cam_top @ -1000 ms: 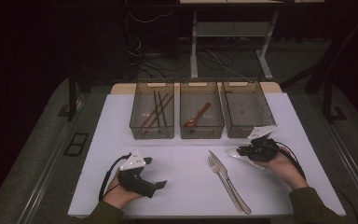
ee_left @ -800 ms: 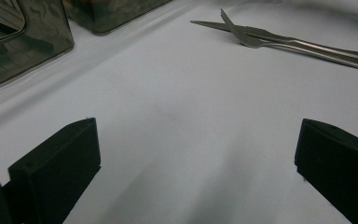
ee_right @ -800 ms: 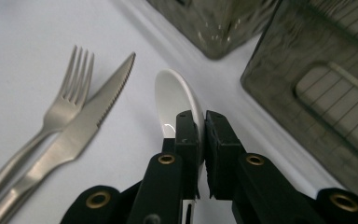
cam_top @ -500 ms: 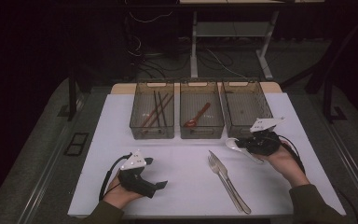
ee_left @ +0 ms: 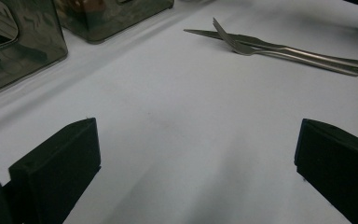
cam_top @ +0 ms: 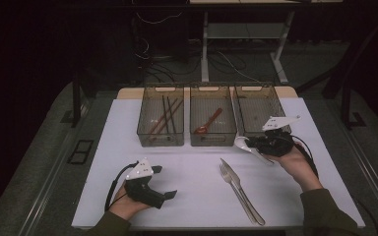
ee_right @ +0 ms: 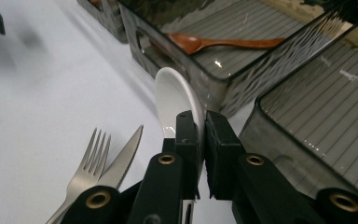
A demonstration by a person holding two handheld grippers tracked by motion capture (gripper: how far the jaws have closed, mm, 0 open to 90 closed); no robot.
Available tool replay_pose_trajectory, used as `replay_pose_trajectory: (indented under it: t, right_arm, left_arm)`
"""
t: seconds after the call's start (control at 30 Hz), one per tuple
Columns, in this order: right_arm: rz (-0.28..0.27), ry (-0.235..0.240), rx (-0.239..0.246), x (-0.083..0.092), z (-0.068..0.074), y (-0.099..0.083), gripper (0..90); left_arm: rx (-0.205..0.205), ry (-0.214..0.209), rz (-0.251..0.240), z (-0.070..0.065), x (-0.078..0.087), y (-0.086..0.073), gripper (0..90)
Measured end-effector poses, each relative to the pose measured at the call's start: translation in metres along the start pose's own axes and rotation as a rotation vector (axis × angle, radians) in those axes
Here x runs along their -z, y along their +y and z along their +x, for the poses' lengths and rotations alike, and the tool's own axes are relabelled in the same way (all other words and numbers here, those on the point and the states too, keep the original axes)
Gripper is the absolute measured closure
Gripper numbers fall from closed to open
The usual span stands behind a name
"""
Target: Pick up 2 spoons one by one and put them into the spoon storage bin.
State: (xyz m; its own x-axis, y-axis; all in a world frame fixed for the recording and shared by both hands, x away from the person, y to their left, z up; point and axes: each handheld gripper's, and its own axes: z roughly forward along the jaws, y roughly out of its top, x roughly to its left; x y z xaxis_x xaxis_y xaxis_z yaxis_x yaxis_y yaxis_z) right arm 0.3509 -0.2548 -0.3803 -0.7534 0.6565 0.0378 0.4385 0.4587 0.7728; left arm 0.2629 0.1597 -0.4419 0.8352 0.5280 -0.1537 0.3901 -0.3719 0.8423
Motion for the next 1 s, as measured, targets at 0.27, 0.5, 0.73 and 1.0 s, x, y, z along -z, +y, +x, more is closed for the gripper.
replay_pose_trajectory:
  t: [0.27, 0.5, 0.73, 1.0]
  right_arm:
    - [-0.035, -0.007, 0.005, -0.007, -0.001, 0.025, 83.5]
    - [-0.050, -0.026, 0.035, -0.012, 0.000, 0.055, 83.6]
    - [-0.057, -0.038, 0.036, -0.025, -0.002, 0.081, 83.6]
    - [-0.071, -0.041, 0.023, -0.046, -0.008, 0.100, 83.6]
  left_arm:
    - [-0.017, -0.003, 0.014, -0.002, -0.002, 0.000, 0.0]
    - [-0.022, -0.003, 0.015, -0.002, -0.001, 0.001, 0.0]
    - [-0.027, -0.002, 0.018, -0.003, -0.002, 0.001, 0.0]
    - [-0.043, 0.003, 0.031, -0.004, -0.002, 0.001, 0.0]
